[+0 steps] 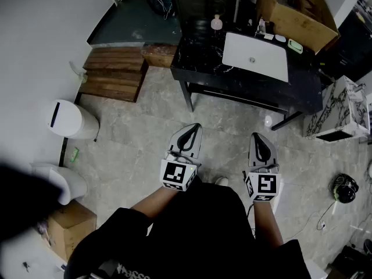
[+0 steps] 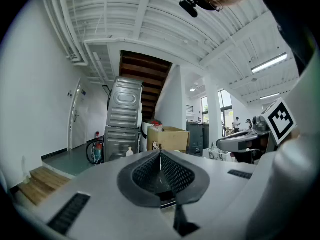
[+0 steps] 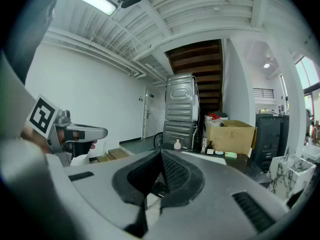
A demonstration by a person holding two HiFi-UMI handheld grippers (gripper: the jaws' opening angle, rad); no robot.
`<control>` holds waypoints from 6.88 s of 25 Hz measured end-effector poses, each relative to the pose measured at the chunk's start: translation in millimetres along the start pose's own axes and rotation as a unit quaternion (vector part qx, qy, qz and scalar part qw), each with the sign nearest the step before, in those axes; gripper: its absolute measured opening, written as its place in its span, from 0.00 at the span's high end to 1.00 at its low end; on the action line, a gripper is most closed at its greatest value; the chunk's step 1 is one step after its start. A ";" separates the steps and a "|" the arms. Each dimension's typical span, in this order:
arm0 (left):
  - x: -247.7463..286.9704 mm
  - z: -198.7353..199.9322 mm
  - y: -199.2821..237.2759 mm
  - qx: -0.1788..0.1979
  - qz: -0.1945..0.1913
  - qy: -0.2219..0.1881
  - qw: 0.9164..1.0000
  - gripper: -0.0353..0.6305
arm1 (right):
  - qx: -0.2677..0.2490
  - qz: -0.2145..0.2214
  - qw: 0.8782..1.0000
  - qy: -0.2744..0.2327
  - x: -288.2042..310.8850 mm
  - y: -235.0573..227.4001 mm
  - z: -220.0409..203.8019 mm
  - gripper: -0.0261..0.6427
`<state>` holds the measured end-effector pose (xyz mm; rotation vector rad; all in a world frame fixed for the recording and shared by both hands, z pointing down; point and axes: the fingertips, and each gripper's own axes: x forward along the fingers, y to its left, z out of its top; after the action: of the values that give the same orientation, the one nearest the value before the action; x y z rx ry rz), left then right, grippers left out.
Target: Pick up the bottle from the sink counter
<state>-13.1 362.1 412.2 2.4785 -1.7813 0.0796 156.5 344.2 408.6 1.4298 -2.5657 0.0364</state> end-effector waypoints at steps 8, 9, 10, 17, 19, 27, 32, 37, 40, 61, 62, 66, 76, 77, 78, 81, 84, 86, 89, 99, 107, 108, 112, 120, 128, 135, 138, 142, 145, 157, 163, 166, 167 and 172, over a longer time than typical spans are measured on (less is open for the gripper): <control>-5.2 1.8 43.0 -0.014 0.002 -0.017 1.000 0.92 | 0.028 -0.003 1.000 -0.006 26.0 27.4 7.5 0.90; -4.2 1.3 48.7 -0.016 0.003 -0.017 1.000 0.92 | 0.027 -0.007 1.000 -0.002 29.1 28.5 8.0 0.90; -3.2 0.8 54.2 -0.018 0.003 -0.016 1.000 0.92 | 0.023 -0.011 1.000 0.003 32.0 29.7 8.0 0.90; -0.6 -9.7 87.0 -0.026 -0.021 -0.029 0.999 0.92 | 0.002 -0.040 0.999 0.035 53.2 47.0 -0.3 0.90; 0.7 -15.6 92.7 -0.028 -0.028 -0.023 0.999 0.92 | 0.003 -0.046 0.998 0.041 55.3 53.1 -4.7 0.90; 8.5 -16.8 120.1 -0.049 -0.031 -0.020 0.998 0.92 | 0.022 -0.047 0.997 0.054 82.4 66.8 -14.4 0.90; 24.0 -17.8 128.8 -0.046 -0.026 -0.013 0.999 0.92 | 0.036 -0.045 0.997 0.049 104.9 55.4 -13.4 0.90; 55.3 -18.6 133.2 -0.039 -0.018 -0.004 0.999 0.92 | 0.047 -0.041 0.997 0.041 134.6 32.9 -15.7 0.90; 82.5 -17.9 129.3 -0.034 -0.020 0.010 0.999 0.92 | 0.051 -0.036 0.997 0.044 153.4 12.9 -15.7 0.90; 304.7 14.3 100.8 -0.014 0.045 0.009 0.999 0.92 | 0.084 0.007 0.996 0.034 283.9 -179.3 -18.5 0.90; 310.9 15.6 98.7 -0.014 0.048 0.007 0.999 0.92 | 0.084 0.015 0.996 0.034 289.1 -182.3 -19.3 0.90; 327.6 15.3 97.4 -0.014 0.064 0.003 0.998 0.92 | 0.077 0.047 0.995 0.032 306.8 -186.7 -20.7 0.90; 344.2 11.0 123.0 -0.017 0.063 0.016 0.998 0.92 | 0.087 0.052 0.992 0.074 326.7 -188.4 -38.5 0.90; 346.6 9.0 127.2 -0.020 0.061 0.018 0.998 0.92 | 0.084 0.048 0.992 0.078 328.9 -187.7 -39.1 0.90; 349.5 6.2 131.5 -0.026 0.058 0.021 0.998 0.92 | 0.082 0.042 0.993 0.078 332.2 -188.0 -38.7 0.90; 363.1 0.0 145.6 -0.038 0.043 0.027 0.998 0.92 | 0.083 0.012 0.994 0.069 348.2 -193.2 -33.1 0.90; 381.3 2.2 160.8 -0.037 0.022 0.029 0.999 0.92 | 0.088 -0.006 0.992 0.087 362.4 -194.0 -34.9 0.90; 393.2 7.2 172.1 -0.030 0.009 0.025 0.999 0.92 | 0.093 -0.015 0.992 0.083 375.8 -192.7 -28.4 0.90; 408.9 10.3 191.0 -0.026 -0.002 0.024 0.999 0.92 | 0.087 -0.020 0.993 0.073 398.9 -188.2 -15.3 0.90; 445.1 -1.9 231.8 -0.027 -0.027 0.031 0.999 0.92 | 0.082 -0.051 0.993 0.067 440.2 -181.9 4.9 0.90; 489.2 -13.6 264.1 -0.004 -0.035 0.042 0.999 0.92 | 0.062 -0.073 0.994 0.061 461.8 -179.1 13.4 0.90; 495.1 -18.0 266.7 -0.002 -0.039 0.044 0.998 0.92 | 0.063 -0.075 0.993 0.062 464.6 -178.6 14.3 0.90; 519.7 -32.3 277.5 0.007 -0.050 0.056 0.997 0.92 | 0.066 -0.085 0.992 0.064 477.0 -179.8 13.3 0.90; 575.8 -67.2 294.9 0.020 -0.072 0.070 0.995 0.92 | 0.040 -0.090 0.993 0.072 507.8 -191.7 11.2 0.90; 628.1 -116.4 309.0 0.012 -0.087 0.114 0.990 0.67 | 0.051 -0.106 0.990 0.078 525.6 -188.1 10.1 0.90; 668.6 -150.7 310.1 0.034 -0.103 0.165 0.980 0.46 | 0.032 -0.103 0.990 0.091 524.6 -178.6 6.5 0.90; 681.5 -161.6 311.4 0.035 -0.108 0.178 0.977 0.44 | 0.037 -0.095 0.989 0.103 523.6 -173.6 -0.7 0.90; 693.6 -185.4 307.9 0.030 -0.118 0.202 0.972 0.42 | 0.045 -0.091 0.989 0.107 522.1 -169.9 -7.3 0.90; 701.0 -196.1 305.0 0.034 -0.121 0.213 0.969 0.41 | 0.054 -0.093 0.988 0.107 522.3 -171.7 -5.6 0.90; 715.7 -201.5 306.2 0.078 -0.102 0.264 0.956 0.39 | 0.061 -0.116 0.985 0.112 514.1 -181.8 -8.3 0.90; 720.1 -204.7 304.9 0.072 -0.109 0.259 0.957 0.39 | 0.061 -0.127 0.984 0.112 510.4 -190.5 -9.3 0.90; 721.5 -207.2 303.8 0.065 -0.123 0.263 0.955 0.39 | 0.057 -0.128 0.984 0.108 511.1 -191.8 -9.1 0.90; 721.8 -207.6 303.7 0.065 -0.125 0.266 0.954 0.39 | 0.056 -0.128 0.984 0.106 511.6 -191.2 -8.9 0.90; 720.9 -207.9 304.2 0.066 -0.129 0.271 0.952 0.39 | 0.071 -0.135 0.983 0.106 510.5 -182.5 -9.8 0.90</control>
<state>-69.4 -392.9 699.2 2.4204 -1.2542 0.7967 51.7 -179.7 500.7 1.7107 -2.2205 0.3180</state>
